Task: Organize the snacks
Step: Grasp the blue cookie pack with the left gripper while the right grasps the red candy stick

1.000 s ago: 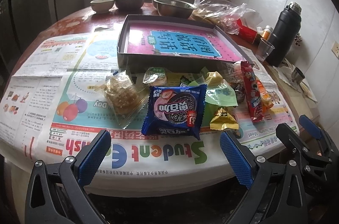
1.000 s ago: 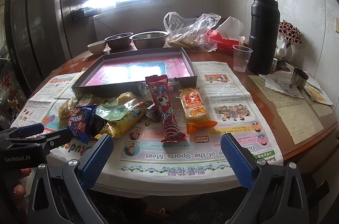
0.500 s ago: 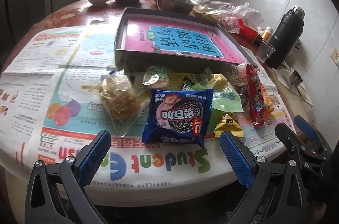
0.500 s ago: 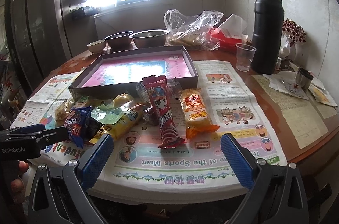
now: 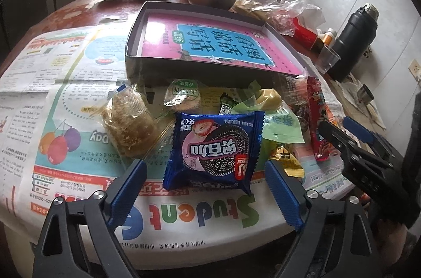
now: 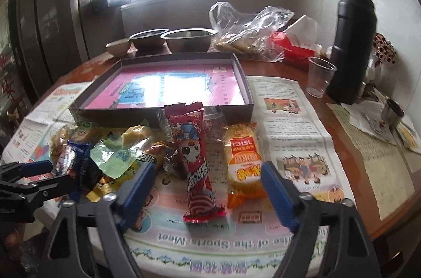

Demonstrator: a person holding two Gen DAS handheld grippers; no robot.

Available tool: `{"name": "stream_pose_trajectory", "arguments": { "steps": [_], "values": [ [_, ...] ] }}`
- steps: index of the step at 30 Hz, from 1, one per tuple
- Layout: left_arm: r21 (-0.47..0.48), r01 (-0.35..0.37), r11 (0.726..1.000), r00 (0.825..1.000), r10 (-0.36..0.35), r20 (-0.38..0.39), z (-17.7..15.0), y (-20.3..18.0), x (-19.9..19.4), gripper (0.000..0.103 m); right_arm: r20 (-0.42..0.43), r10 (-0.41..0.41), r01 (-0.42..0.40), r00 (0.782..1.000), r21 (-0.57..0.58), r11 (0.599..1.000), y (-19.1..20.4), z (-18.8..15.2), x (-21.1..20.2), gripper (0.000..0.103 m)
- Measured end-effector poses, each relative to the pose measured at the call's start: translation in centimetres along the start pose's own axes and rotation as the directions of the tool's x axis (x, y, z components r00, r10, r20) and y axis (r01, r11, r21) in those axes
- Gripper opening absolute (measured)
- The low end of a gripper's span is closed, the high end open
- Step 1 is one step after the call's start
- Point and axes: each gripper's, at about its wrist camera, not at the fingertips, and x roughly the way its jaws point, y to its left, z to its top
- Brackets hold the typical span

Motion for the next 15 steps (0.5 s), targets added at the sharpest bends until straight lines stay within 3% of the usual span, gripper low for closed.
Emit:
{"name": "stream_pose_trajectory", "arguments": {
  "steps": [4,11,15],
  "values": [
    [-0.004,0.018,1.000,1.000,-0.018,-0.011,0.1,0.1,0.4,0.080,-0.019,0.034,-0.034,0.999,-0.002,0.999,0.0,0.3,1.1,0.060],
    [-0.012,0.033,0.999,0.999,-0.033,-0.023,0.1,0.0,0.8,0.079,-0.025,0.079,-0.079,0.997,-0.024,0.997,0.3,1.2,2.3,0.039],
    [-0.008,0.035,0.999,0.999,-0.035,-0.024,0.2,-0.1,0.9,0.071,-0.028,0.113,-0.113,0.993,-0.021,0.993,0.4,1.5,2.7,0.029]
  ]
}}
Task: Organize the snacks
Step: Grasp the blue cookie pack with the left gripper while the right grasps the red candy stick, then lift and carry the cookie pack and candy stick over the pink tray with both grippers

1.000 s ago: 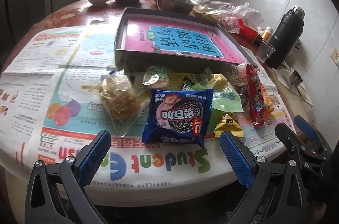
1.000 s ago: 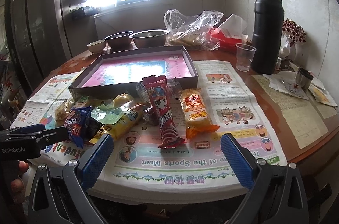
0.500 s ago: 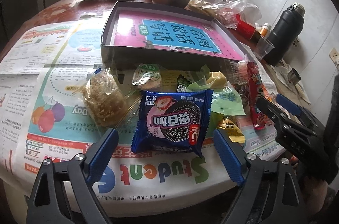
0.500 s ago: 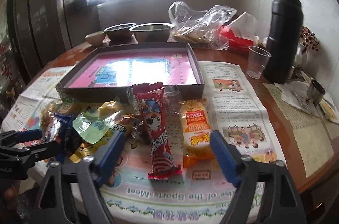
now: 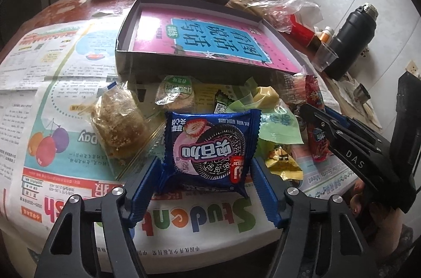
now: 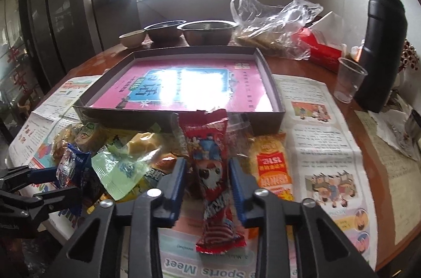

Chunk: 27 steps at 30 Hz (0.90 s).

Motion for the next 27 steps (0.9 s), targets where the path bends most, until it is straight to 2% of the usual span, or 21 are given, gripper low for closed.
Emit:
{"name": "stream_pose_trajectory", "arguments": {
  "steps": [13,20,27],
  "values": [
    [-0.016,0.025,1.000,1.000,-0.025,-0.002,0.3,0.0,0.2,0.059,0.041,0.070,-0.072,0.997,0.033,0.997,-1.0,-0.5,-0.4,0.019],
    [-0.020,0.034,0.999,0.999,-0.034,0.016,0.2,0.0,-0.8,0.058,0.081,0.107,-0.111,0.991,0.042,0.993,-1.2,-0.1,-1.7,0.018],
    [-0.031,0.032,0.999,0.998,-0.030,0.051,0.6,0.4,-2.2,0.058,0.117,0.111,-0.117,0.987,0.049,0.992,-1.5,0.2,-2.8,0.018]
  ]
}}
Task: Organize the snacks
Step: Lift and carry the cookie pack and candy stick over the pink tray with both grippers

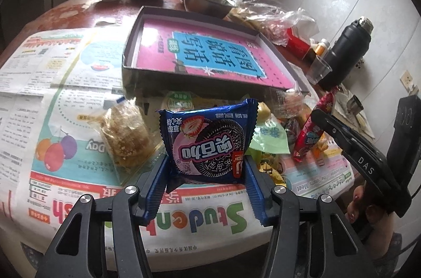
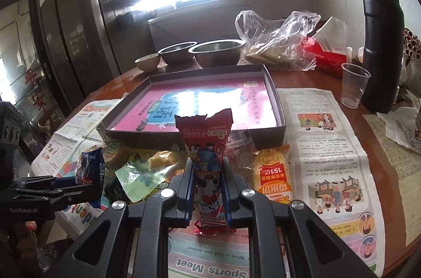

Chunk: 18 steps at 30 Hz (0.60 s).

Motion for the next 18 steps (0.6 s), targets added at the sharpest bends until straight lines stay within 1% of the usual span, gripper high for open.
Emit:
{"name": "stream_pose_trajectory", "arguments": {
  "steps": [9,14,18],
  "values": [
    [-0.021,-0.014,1.000,0.998,0.015,0.056,2.1,0.9,-1.3,0.058,0.054,0.010,-0.009,0.999,-0.005,1.000,0.1,1.2,-1.2,0.018],
    [-0.024,-0.016,1.000,0.994,0.019,0.105,3.9,1.1,-1.9,0.058,0.081,0.016,-0.015,0.997,-0.006,1.000,0.3,2.2,-1.7,0.018],
    [-0.020,-0.020,1.000,0.992,0.022,0.127,5.6,1.4,-1.6,0.058,0.112,0.014,-0.014,0.994,0.001,1.000,0.1,3.4,-2.1,0.018]
  ]
}}
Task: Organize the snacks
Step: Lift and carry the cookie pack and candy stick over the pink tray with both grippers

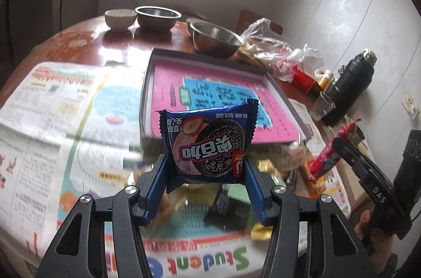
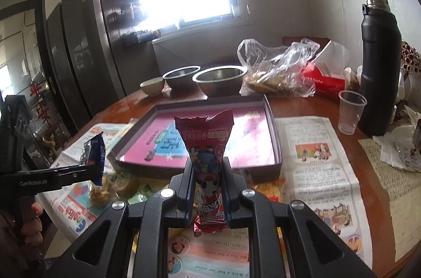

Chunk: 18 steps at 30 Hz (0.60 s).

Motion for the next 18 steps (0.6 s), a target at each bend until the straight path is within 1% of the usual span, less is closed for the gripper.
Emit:
{"name": "stream_pose_trajectory", "arguments": {
  "steps": [3,8,10,13,18],
  "values": [
    [-0.005,0.002,1.000,1.000,-0.002,0.018,1.2,0.2,0.3,0.058,0.024,-0.006,0.006,1.000,0.000,1.000,0.0,1.0,-0.2,0.018],
    [-0.031,0.027,0.999,0.999,-0.026,0.044,3.0,0.7,0.9,0.058,0.058,-0.026,0.025,0.998,0.010,1.000,-0.3,2.6,-0.1,0.018],
    [-0.037,0.022,0.999,0.998,-0.020,0.052,3.6,0.9,1.3,0.058,0.065,-0.030,0.029,0.997,0.013,0.999,-0.5,3.0,-0.1,0.018],
    [-0.050,0.025,0.998,0.999,-0.022,0.049,4.2,1.3,2.0,0.058,0.072,-0.044,0.042,0.996,0.021,0.999,-0.8,3.6,0.3,0.018],
    [-0.061,0.009,0.998,0.999,-0.007,0.039,4.7,1.8,3.5,0.058,0.072,-0.062,0.059,0.995,0.033,0.998,-1.3,4.4,1.3,0.018]
  ]
}}
